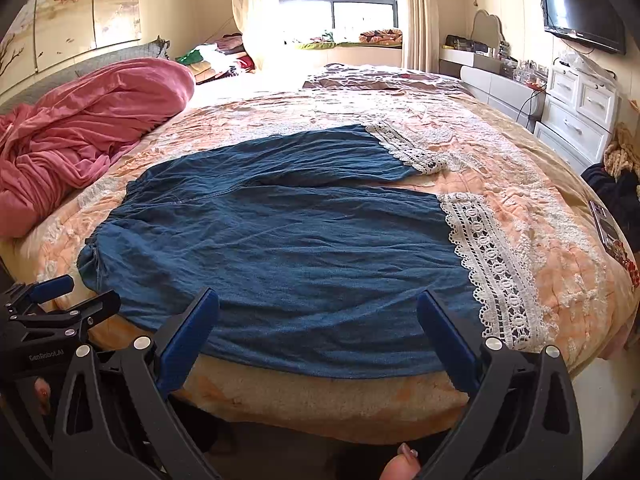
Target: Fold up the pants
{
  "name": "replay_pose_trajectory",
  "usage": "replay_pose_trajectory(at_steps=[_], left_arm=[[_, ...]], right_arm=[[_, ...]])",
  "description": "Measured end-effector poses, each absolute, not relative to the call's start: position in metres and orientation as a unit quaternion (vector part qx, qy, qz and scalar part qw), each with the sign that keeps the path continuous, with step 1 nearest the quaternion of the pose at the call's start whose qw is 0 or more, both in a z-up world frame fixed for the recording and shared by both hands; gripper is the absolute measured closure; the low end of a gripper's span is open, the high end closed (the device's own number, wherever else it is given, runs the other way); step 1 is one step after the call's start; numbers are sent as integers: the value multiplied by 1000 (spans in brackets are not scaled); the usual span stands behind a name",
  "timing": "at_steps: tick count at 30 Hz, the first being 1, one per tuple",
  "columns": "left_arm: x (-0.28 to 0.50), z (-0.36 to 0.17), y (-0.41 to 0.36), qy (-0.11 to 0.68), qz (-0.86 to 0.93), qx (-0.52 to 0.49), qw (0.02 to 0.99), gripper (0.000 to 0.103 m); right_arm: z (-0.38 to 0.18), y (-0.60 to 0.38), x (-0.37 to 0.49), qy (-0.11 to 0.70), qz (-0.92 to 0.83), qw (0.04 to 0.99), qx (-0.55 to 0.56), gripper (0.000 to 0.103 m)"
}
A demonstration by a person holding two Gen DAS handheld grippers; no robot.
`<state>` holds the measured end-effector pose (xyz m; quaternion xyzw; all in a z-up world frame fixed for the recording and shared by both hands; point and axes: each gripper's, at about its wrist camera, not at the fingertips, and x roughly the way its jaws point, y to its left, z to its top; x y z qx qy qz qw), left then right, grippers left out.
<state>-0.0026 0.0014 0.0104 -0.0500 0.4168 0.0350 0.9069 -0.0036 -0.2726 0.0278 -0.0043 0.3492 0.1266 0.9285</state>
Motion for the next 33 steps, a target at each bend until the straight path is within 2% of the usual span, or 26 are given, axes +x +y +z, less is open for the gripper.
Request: replay_pose_trajectory(at_steps=[33], left_arm=[[-1, 14, 1, 413, 33, -47, 909, 9]], right_arm=[[24, -268, 1, 351, 129, 928, -8, 4]])
